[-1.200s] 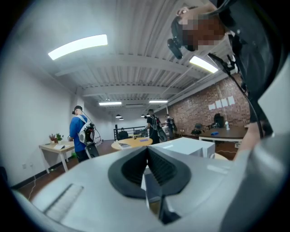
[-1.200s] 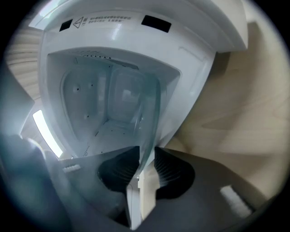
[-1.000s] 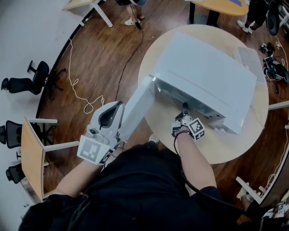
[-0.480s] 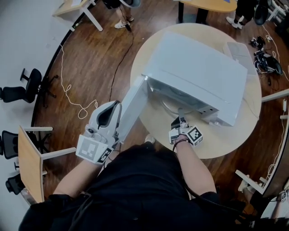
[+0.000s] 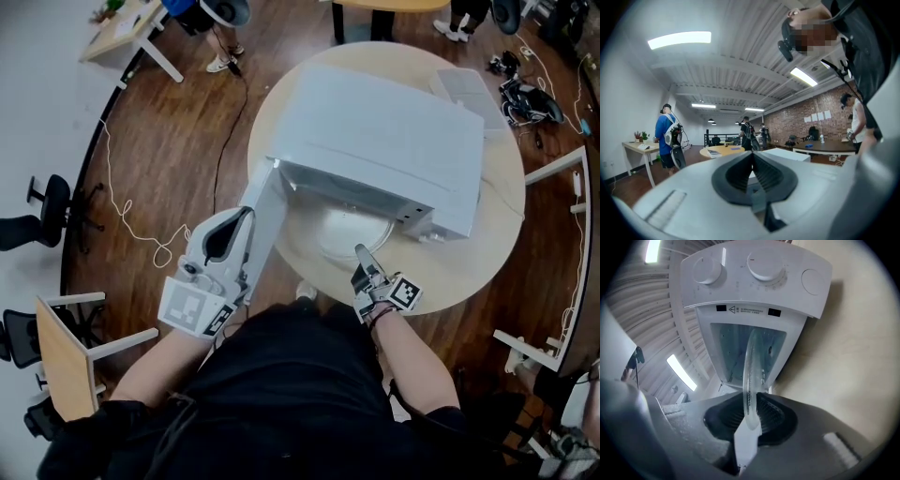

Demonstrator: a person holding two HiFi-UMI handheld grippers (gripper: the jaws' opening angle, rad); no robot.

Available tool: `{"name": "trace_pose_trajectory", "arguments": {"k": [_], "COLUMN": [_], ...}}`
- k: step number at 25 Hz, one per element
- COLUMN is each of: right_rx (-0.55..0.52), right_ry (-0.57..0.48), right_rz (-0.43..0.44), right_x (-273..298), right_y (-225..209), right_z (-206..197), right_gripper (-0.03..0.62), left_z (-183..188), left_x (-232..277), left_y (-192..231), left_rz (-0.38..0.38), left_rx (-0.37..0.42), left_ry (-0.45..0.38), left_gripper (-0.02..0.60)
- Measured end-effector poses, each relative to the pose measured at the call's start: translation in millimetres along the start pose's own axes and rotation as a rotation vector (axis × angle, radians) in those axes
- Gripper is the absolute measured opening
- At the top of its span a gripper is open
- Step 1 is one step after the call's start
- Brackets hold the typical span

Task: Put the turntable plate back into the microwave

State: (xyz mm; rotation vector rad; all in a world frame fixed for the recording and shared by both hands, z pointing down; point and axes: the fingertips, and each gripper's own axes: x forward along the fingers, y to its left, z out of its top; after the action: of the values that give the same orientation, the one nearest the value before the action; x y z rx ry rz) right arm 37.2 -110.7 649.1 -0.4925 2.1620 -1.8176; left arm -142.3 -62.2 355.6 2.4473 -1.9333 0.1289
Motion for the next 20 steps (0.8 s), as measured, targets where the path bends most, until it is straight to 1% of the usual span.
{"name": "trace_pose_trajectory", "arguments": {"k": [5, 8, 13, 20], "right_rx": [-0.008, 0.01, 0.049, 0.037], "right_ry": [0.08, 0.108, 0.1, 0.059], "right_rz": [0.025, 0.045, 0.077, 0.036], "right_x": [-31, -52, -87, -143], "right_y": [2, 3, 6, -4], "right_z": [-20, -29, -42, -53], "right_gripper": [0.066, 0.067, 0.069, 0.071], "left_z": [-1, -2, -1, -4], "left_x": [10, 16, 26, 38], "left_y": [-6, -12, -23, -37], "left_rz": [-0.043, -0.077, -0.127, -0.192], "left_rx": [-0.005, -0.007, -0.012, -0.023], "left_ry": [-0.004, -0.007, -0.01, -0.009], "left_gripper": [0.003, 0.003, 0.003, 0.003]}}
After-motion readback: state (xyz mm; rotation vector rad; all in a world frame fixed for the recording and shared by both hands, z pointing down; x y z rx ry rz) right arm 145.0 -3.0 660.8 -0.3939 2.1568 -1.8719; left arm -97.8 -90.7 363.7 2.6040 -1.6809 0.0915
